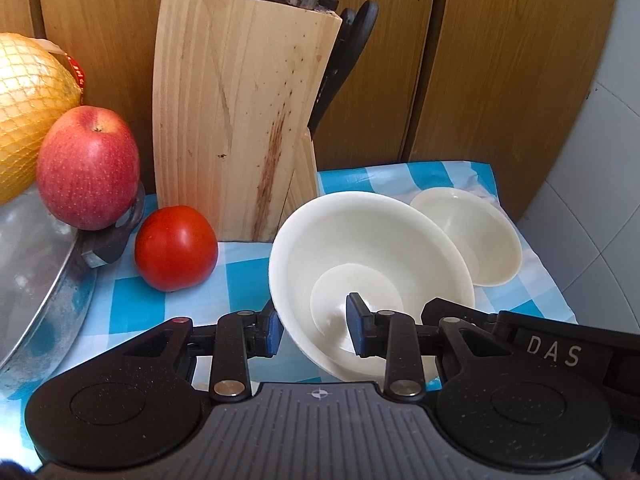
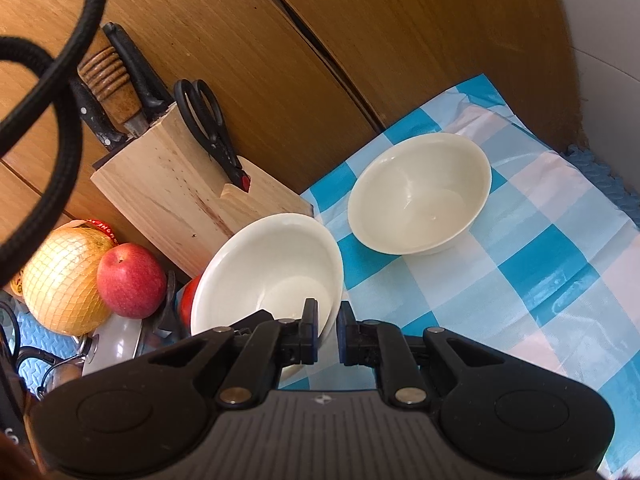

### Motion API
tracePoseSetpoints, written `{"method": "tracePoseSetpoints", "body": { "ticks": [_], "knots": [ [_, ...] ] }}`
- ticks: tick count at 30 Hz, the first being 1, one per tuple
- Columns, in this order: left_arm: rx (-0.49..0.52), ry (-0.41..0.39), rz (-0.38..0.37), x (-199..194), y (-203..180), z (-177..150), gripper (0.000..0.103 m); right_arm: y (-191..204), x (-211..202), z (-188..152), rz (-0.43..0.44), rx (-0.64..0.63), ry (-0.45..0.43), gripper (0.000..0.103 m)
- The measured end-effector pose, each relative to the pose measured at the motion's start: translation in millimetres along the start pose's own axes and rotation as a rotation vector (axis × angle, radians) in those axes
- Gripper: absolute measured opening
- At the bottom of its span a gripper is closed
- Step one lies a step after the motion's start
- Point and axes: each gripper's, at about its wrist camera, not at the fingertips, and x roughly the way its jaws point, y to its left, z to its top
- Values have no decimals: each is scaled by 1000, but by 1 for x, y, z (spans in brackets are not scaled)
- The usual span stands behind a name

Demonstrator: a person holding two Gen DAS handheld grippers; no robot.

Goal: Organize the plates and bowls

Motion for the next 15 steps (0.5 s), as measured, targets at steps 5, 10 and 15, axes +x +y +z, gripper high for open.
{"method": "tracePoseSetpoints", "body": {
  "ticks": [5,10,15],
  "knots": [
    [3,-12,22,-10,0,-2,40,4,-5,-4,22,-7,-3,12],
    [9,-21,45,-21,1,-6,40,9,-10,-8,44,-17,-3,12],
    [4,-31,54,-33,5,-10,40,14,-13,-14,61,-35,0,12]
  ]
}}
